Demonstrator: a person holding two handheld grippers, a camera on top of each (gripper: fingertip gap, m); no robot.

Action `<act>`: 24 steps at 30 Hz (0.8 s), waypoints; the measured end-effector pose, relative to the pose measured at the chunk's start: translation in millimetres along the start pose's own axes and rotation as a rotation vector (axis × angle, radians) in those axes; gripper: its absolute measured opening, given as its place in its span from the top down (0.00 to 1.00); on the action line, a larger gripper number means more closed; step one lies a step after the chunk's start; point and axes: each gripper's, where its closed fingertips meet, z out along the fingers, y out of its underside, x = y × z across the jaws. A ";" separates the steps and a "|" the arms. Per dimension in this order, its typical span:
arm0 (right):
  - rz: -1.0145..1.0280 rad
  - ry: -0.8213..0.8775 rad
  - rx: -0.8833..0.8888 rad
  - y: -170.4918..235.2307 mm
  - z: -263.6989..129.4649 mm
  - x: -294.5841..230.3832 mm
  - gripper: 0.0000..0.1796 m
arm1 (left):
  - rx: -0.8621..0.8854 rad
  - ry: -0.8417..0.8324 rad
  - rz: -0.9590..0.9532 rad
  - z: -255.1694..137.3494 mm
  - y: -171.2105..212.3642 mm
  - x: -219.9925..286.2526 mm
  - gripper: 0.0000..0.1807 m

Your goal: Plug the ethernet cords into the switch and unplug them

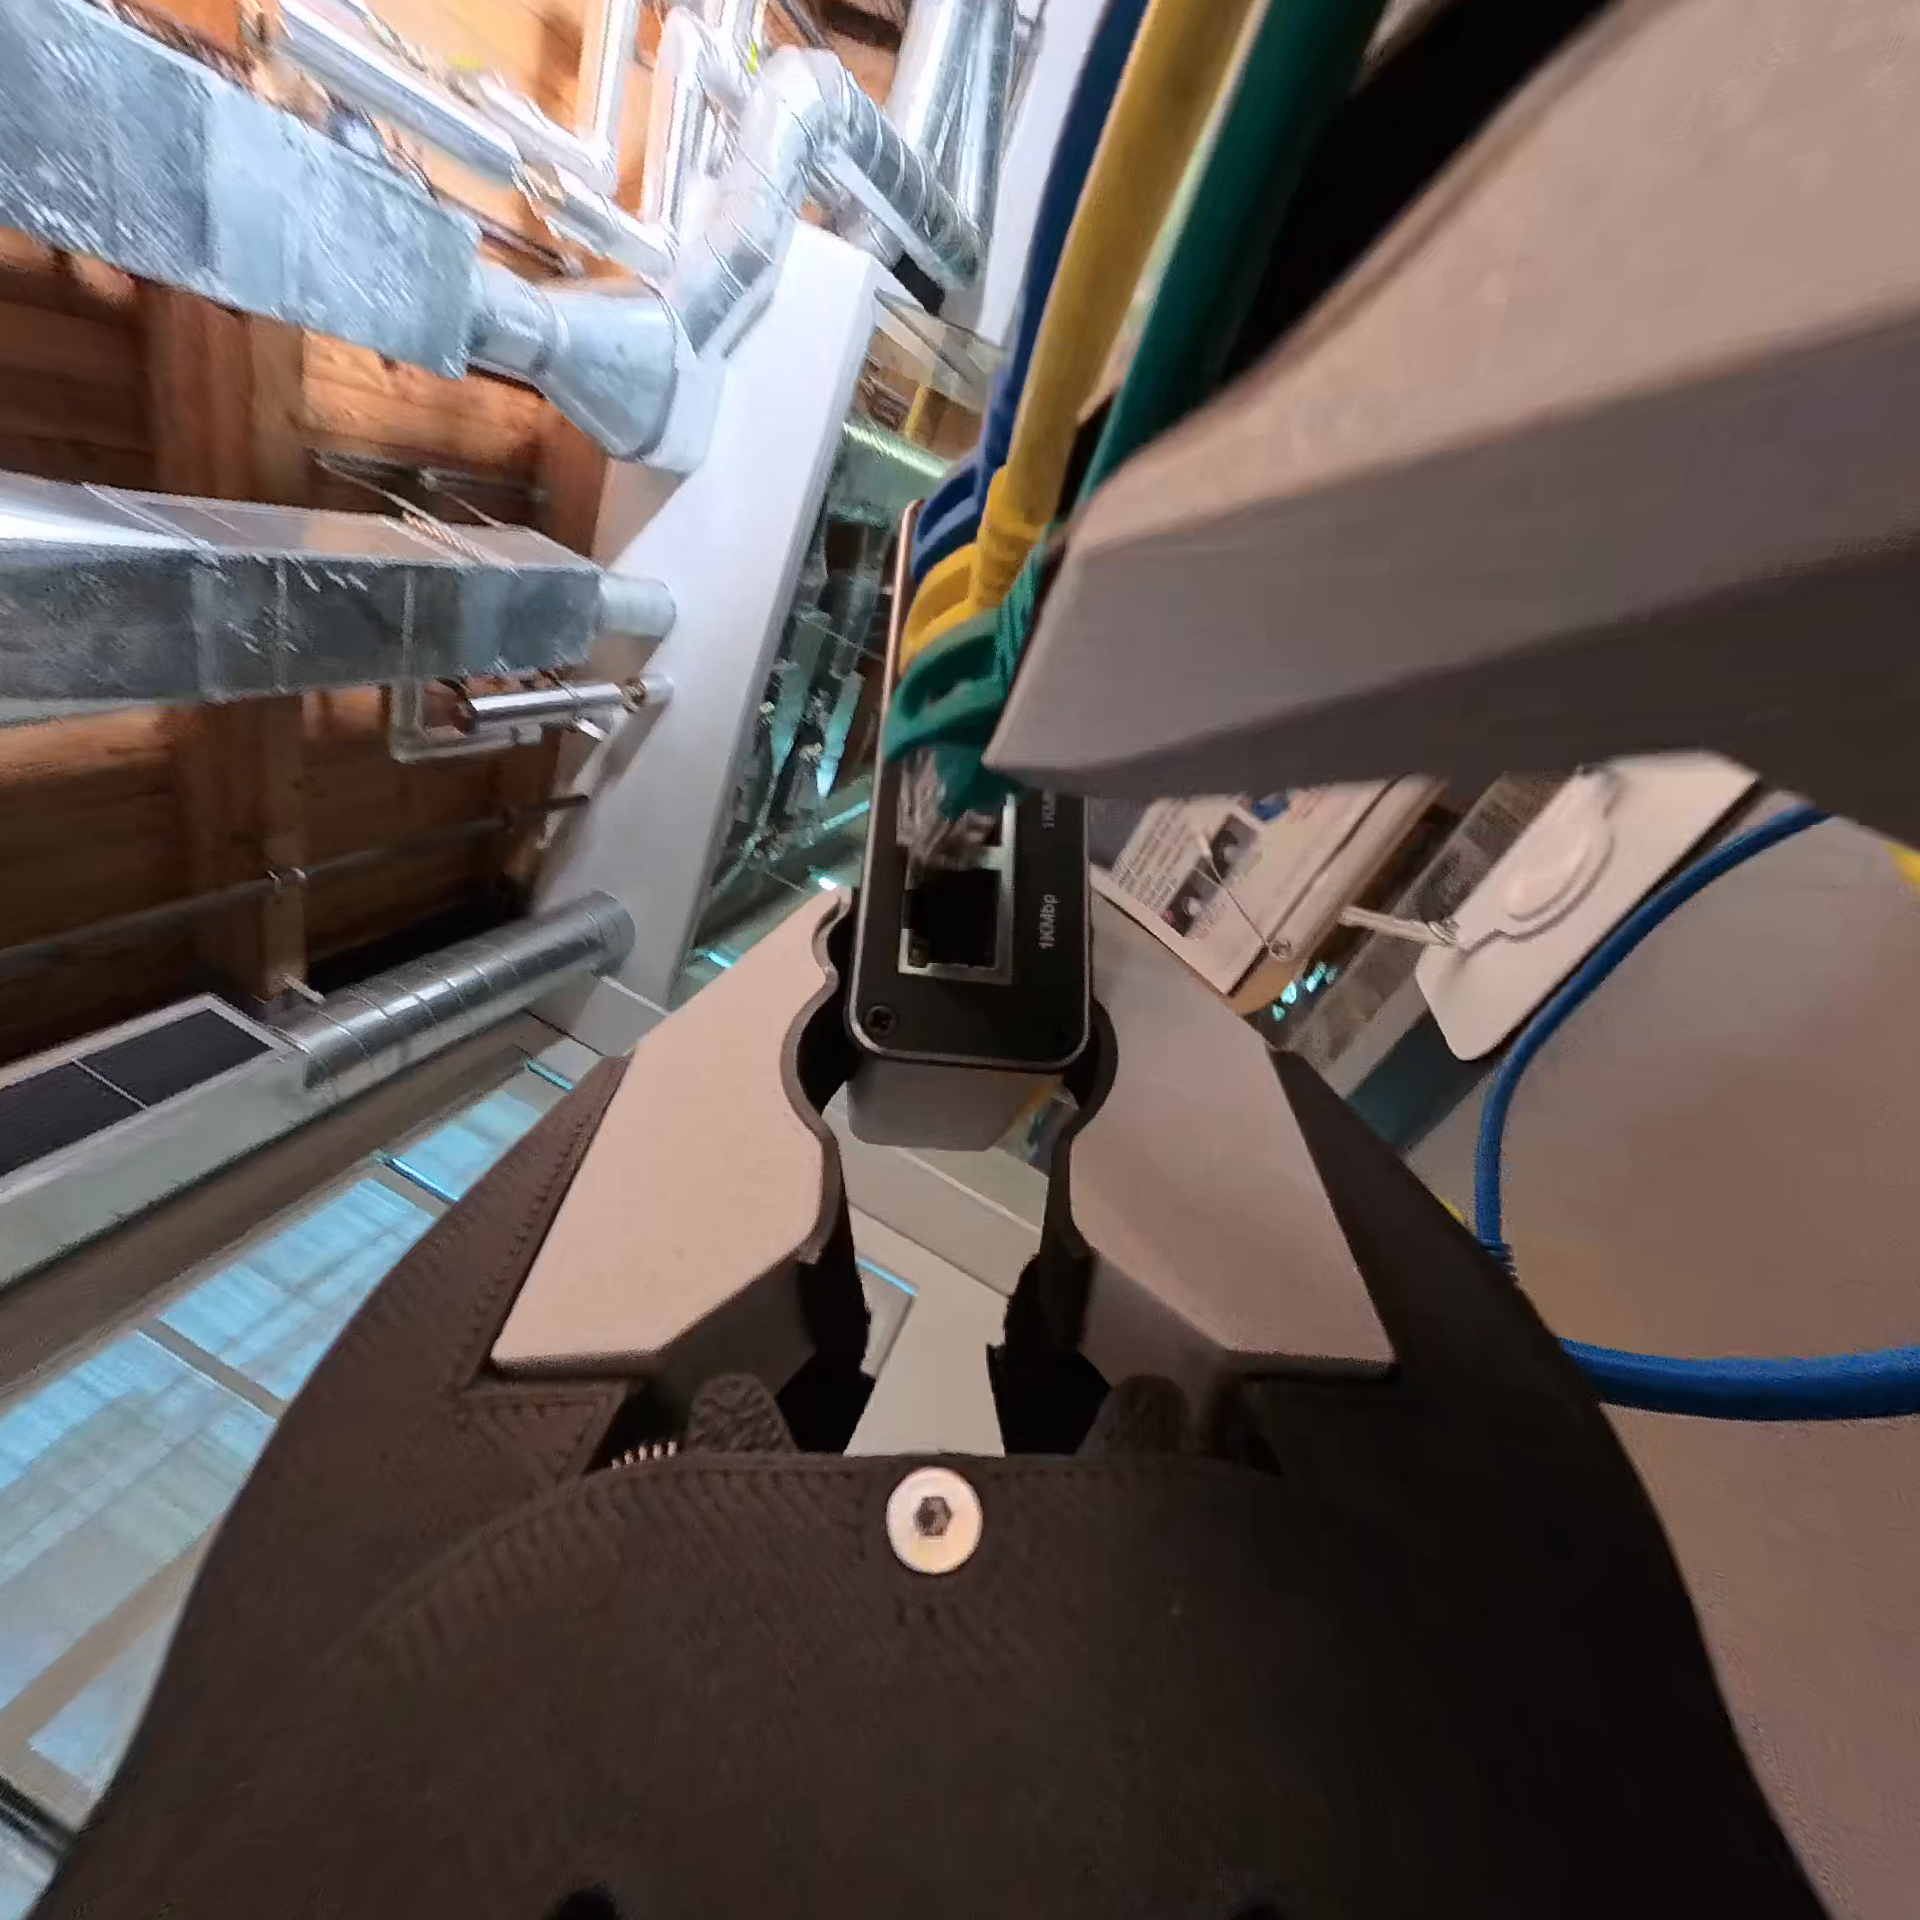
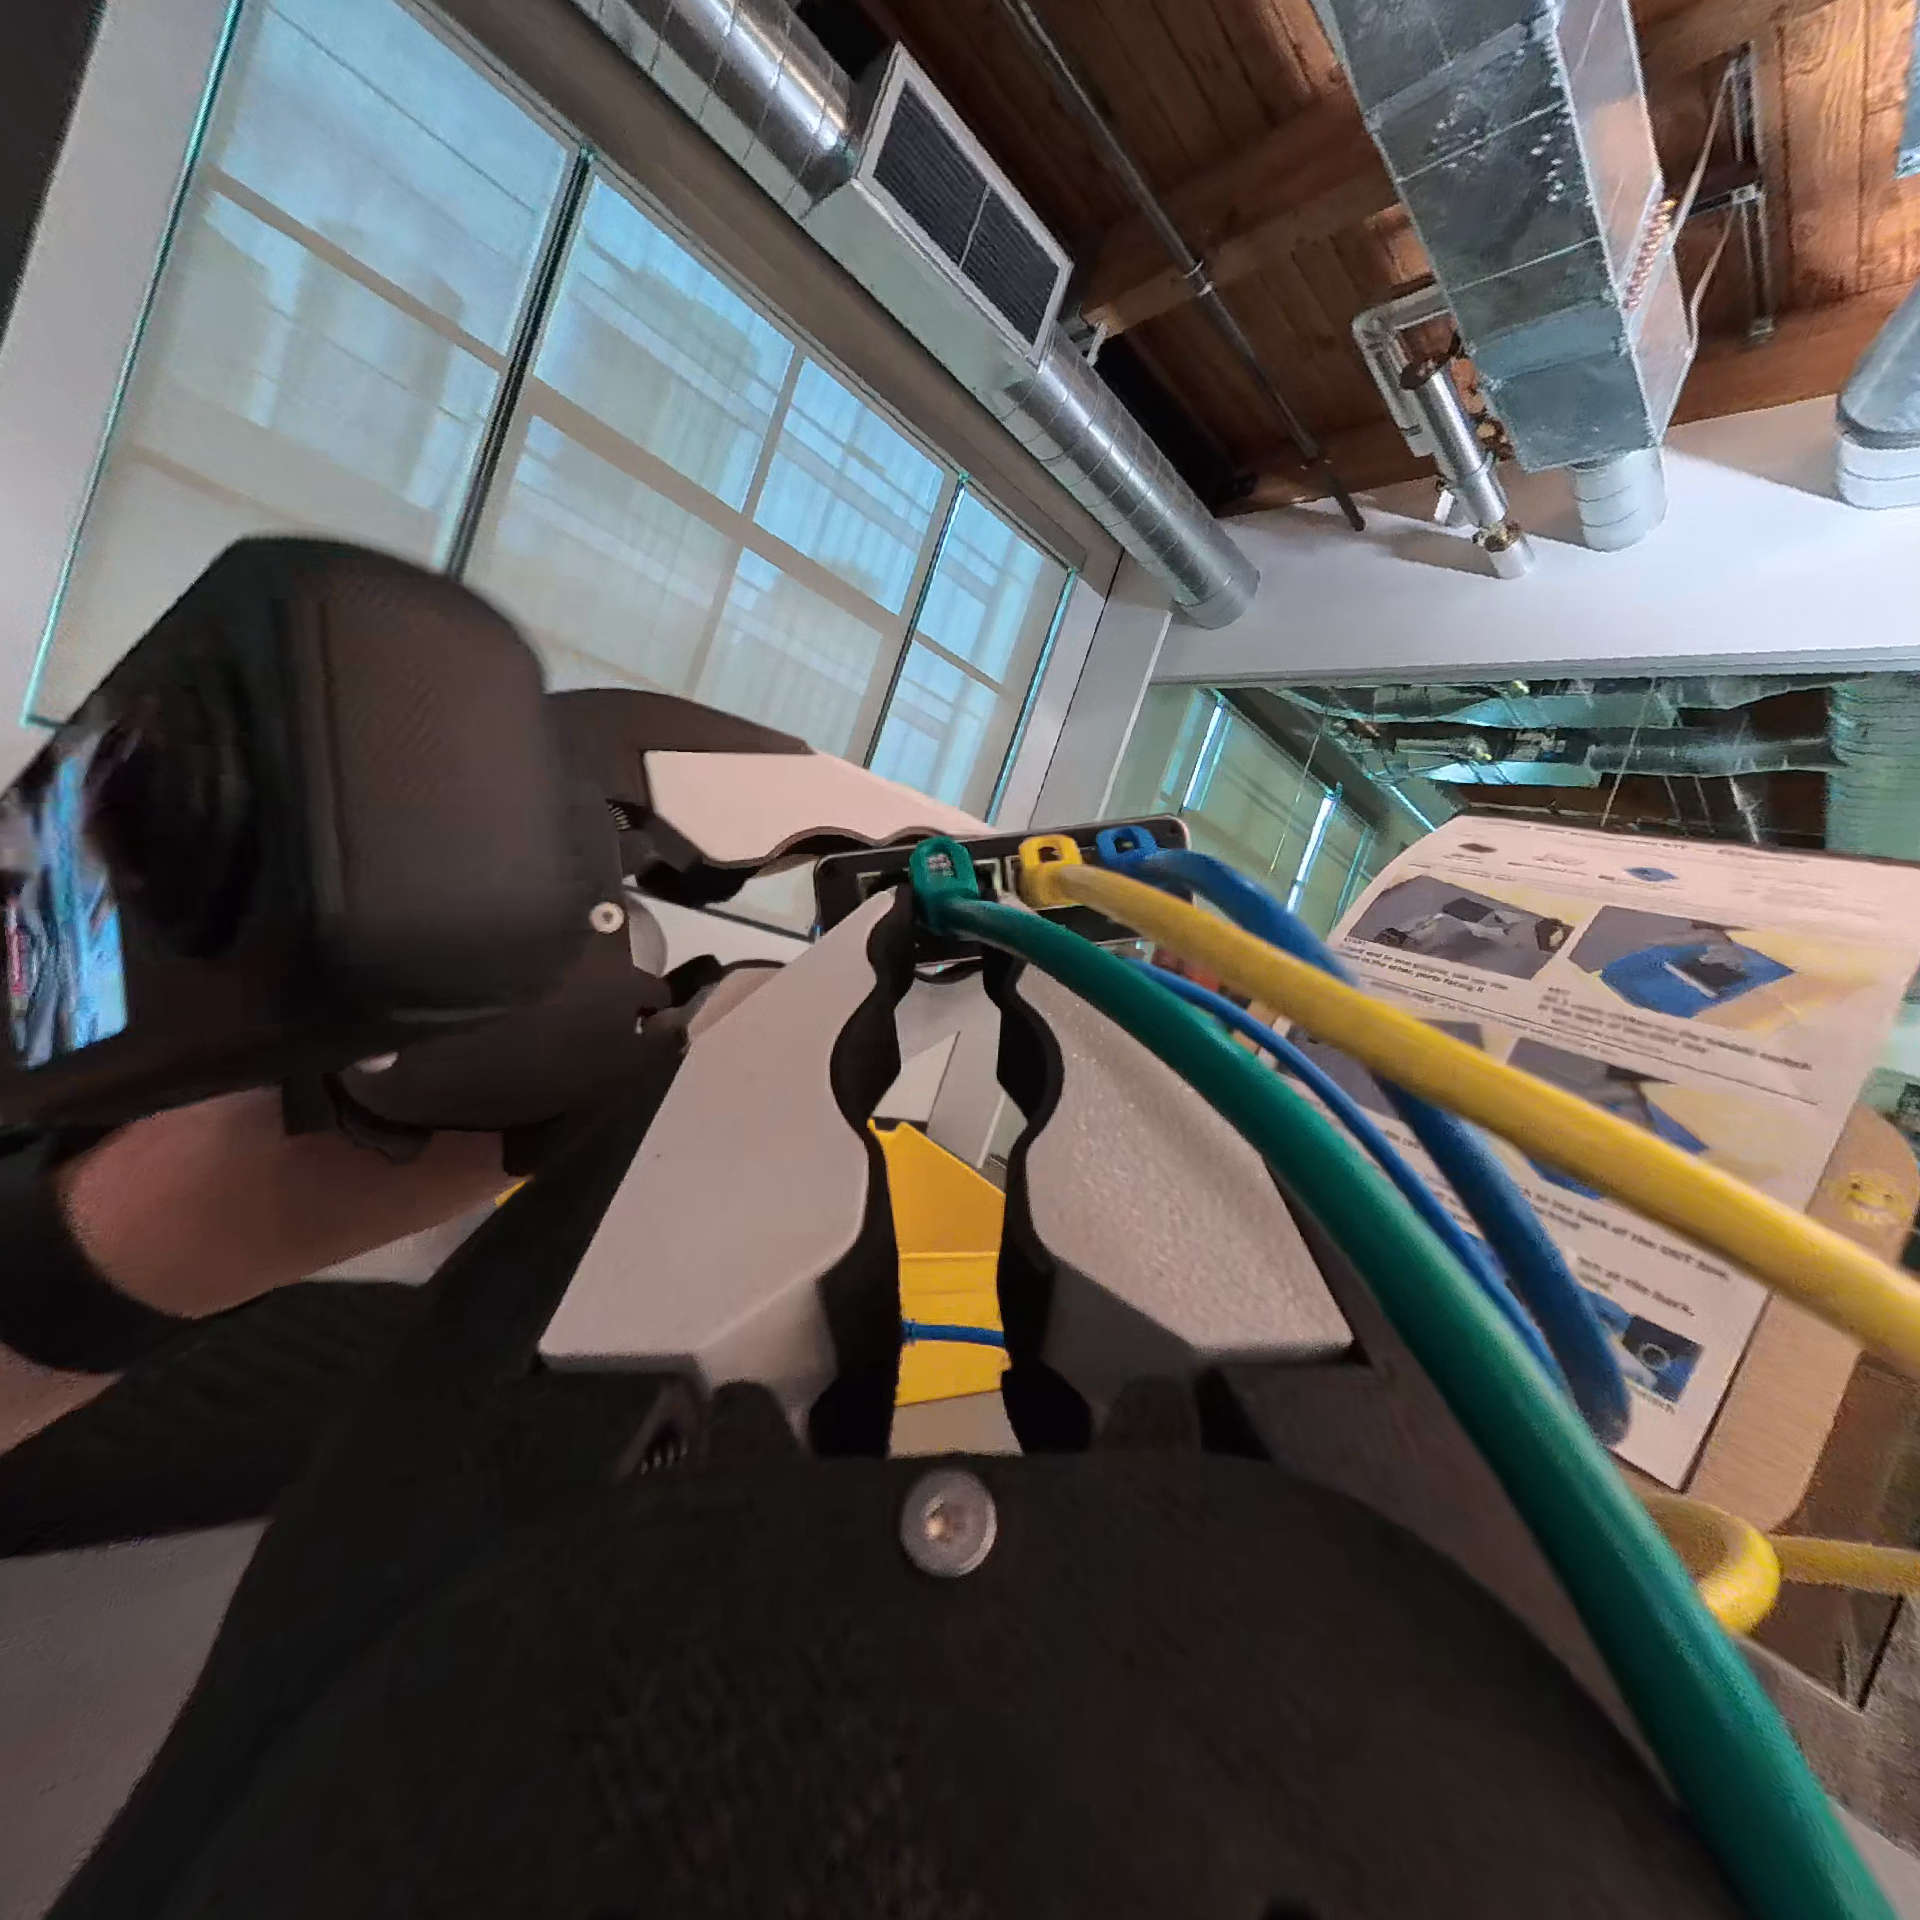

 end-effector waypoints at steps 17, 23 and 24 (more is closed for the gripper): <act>0.055 0.072 0.129 -47.2 -10.6 24.9 0.94 | 0.129 -0.101 0.192 -3.1 -60.0 -40.5 0.81; 0.082 0.117 0.254 -83.2 -25.0 38.1 0.94 | 0.235 -0.163 0.407 -8.1 -108.8 -65.9 0.82; 0.099 0.119 0.279 -89.7 -28.0 39.9 0.94 | 0.248 -0.167 0.431 -9.4 -116.7 -69.1 0.82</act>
